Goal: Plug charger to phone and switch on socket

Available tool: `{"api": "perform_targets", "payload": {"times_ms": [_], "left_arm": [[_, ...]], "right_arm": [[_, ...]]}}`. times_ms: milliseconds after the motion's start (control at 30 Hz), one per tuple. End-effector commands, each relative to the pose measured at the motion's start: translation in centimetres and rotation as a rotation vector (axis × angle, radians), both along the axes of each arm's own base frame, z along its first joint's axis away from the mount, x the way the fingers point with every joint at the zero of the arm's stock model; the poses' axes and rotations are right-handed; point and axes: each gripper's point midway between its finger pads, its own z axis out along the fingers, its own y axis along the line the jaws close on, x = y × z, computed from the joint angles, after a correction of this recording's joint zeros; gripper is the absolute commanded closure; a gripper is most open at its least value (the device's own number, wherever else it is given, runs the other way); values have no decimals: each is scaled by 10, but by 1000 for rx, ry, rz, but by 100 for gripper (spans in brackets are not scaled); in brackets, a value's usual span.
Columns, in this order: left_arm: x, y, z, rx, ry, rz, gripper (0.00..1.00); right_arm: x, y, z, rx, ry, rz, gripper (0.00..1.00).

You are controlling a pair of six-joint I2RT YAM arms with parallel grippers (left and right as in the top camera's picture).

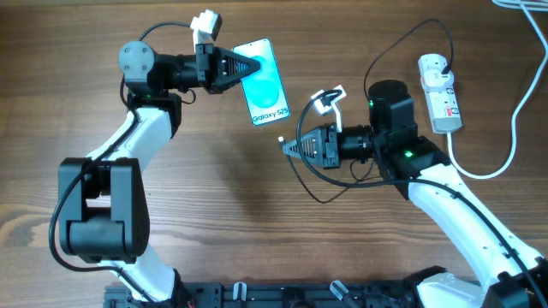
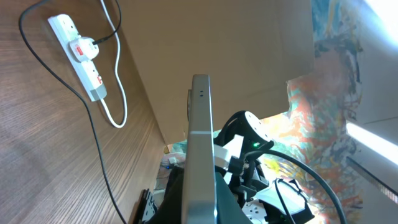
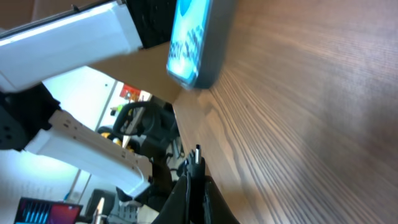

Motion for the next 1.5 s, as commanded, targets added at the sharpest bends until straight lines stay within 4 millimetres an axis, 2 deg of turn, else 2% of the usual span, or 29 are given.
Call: {"api": "perform_targets", "payload": {"times_ms": [0, 300, 800, 1100, 1300, 1467], "left_arm": [[-3, -5, 8, -4, -20, -7, 96], [-5, -11, 9, -5, -46, -18, 96], [-1, -11, 10, -15, -46, 10, 96], [0, -12, 11, -19, -46, 18, 96], [-6, -24, 11, -18, -65, -13, 96], [-11, -23, 9, -8, -65, -40, 96]], "right_arm": [[4, 2, 16, 34, -4, -19, 96], [11, 4, 27, 66, 30, -51, 96], [13, 4, 25, 69, 167, -93, 96], [14, 4, 26, 71, 162, -93, 95], [17, 3, 25, 66, 156, -115, 96], [21, 3, 24, 61, 149, -138, 96]]}}
